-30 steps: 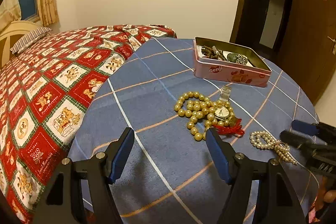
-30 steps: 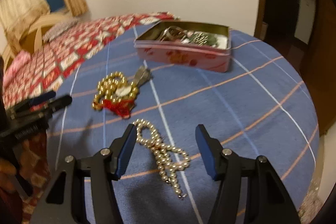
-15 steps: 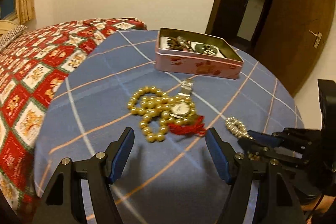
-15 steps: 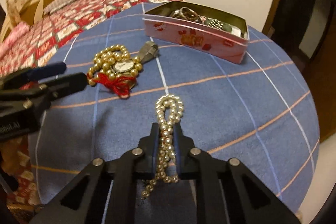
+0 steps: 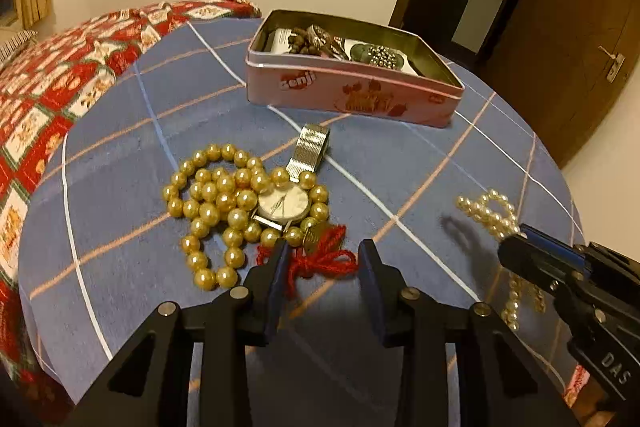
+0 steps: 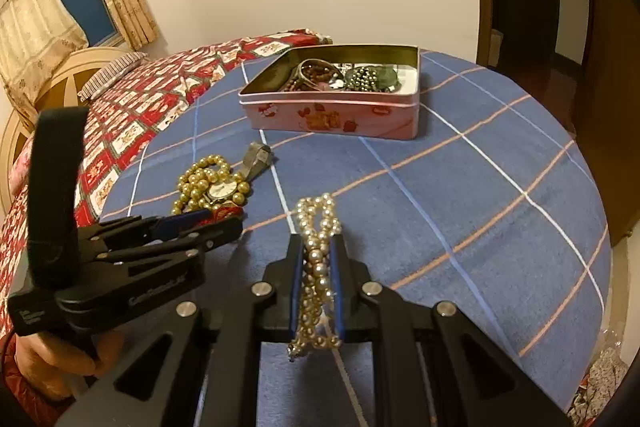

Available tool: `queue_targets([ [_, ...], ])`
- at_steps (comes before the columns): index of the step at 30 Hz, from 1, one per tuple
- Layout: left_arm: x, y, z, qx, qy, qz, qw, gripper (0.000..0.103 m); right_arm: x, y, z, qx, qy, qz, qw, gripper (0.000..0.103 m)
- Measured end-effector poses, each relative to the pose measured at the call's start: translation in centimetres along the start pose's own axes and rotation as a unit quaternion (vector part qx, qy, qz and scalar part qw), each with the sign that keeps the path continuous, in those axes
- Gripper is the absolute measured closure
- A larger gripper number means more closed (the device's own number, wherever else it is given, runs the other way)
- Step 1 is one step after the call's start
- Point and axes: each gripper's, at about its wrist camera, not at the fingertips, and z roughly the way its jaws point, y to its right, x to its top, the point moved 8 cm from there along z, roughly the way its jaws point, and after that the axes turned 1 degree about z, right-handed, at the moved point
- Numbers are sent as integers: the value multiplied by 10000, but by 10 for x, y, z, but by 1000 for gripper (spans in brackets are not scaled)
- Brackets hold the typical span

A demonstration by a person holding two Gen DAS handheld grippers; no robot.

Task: Organize jewelry
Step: 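Grasp the red tassel with the left gripper while the right gripper holds the pearls, then carry the pearl strand and red tassel over the pink tin with both grippers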

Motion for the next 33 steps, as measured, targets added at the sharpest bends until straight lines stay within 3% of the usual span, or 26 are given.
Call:
queue_targets([
  [3,-3,1,0,-144,-42,129,9998,97,2,0,0,31,19,61,10000,87],
  [6,-9,-2,-8,-482,20,19,9988,97,7,2,-4,36,95,108,9999,87],
  [12,-6,-4,-37,-674,488,161,9964,97,14,6,-14,75,282,320,9991,87],
  [24,26,-13,-97,-936,1332,26,9867,97,34,-2,-37,257,710,383,9964,87],
  [33,50,-7,-115,-933,1633,115,9821,97,60,-8,-55,238,1046,307,9938,87],
])
